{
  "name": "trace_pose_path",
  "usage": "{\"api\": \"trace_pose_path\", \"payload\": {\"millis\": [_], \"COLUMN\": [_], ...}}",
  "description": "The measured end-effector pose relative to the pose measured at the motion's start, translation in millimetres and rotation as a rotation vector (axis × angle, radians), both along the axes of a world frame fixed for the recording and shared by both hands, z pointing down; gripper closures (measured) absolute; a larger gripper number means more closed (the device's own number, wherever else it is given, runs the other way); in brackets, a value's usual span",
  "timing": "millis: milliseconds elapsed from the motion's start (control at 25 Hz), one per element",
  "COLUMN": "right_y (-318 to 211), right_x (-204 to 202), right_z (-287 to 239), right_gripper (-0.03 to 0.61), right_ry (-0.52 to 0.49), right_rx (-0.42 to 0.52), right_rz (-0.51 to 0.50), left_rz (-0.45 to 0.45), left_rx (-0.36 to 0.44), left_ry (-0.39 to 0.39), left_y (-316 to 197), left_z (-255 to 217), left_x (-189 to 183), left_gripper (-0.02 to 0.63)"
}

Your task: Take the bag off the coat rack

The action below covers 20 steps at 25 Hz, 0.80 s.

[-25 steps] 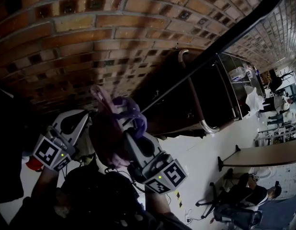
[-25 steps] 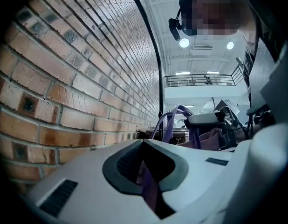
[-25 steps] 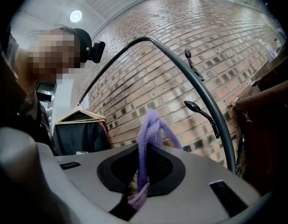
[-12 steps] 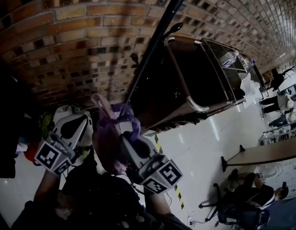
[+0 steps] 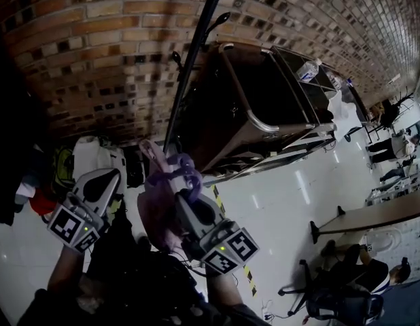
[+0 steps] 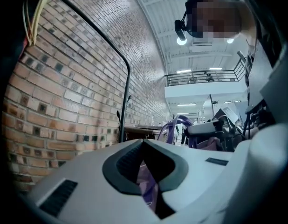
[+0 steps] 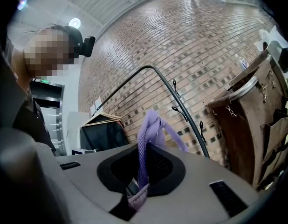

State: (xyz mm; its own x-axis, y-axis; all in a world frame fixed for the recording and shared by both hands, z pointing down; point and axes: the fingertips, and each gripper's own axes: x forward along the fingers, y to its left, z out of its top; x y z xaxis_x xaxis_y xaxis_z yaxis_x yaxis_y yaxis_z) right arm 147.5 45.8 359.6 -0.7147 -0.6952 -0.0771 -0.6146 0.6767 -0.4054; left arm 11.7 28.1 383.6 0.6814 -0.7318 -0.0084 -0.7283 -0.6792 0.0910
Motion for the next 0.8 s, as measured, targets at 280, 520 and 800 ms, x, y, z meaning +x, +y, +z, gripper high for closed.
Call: {"api": "trace_pose_path", "payload": {"millis": [280, 520, 800], "right_y": [28.7, 40.1, 53.2], "right_x": [15.7, 2.9, -15.3], "right_z": [-2.4, -8.8, -18.4], "right_gripper": [0.526, 0.526, 0.526], "right_ry": [0.023, 0.017, 0.01], "right_rx": [0.005, 0.013, 0.01], "right_rz": [0.013, 0.026, 0.085], "left_rz": [-0.046, -0.054, -0.045], "left_rx": [0.011, 0.028, 0.006], "left_ry": [-0.009, -0.002, 0.0], "left_y": [35.5, 47.0, 61.2], "left_z": [-5.6, -14.5, -11.9], "left_x": [-7.2, -26.6, -60.5], "left_gripper": [0.607, 0.607, 0.607]}}
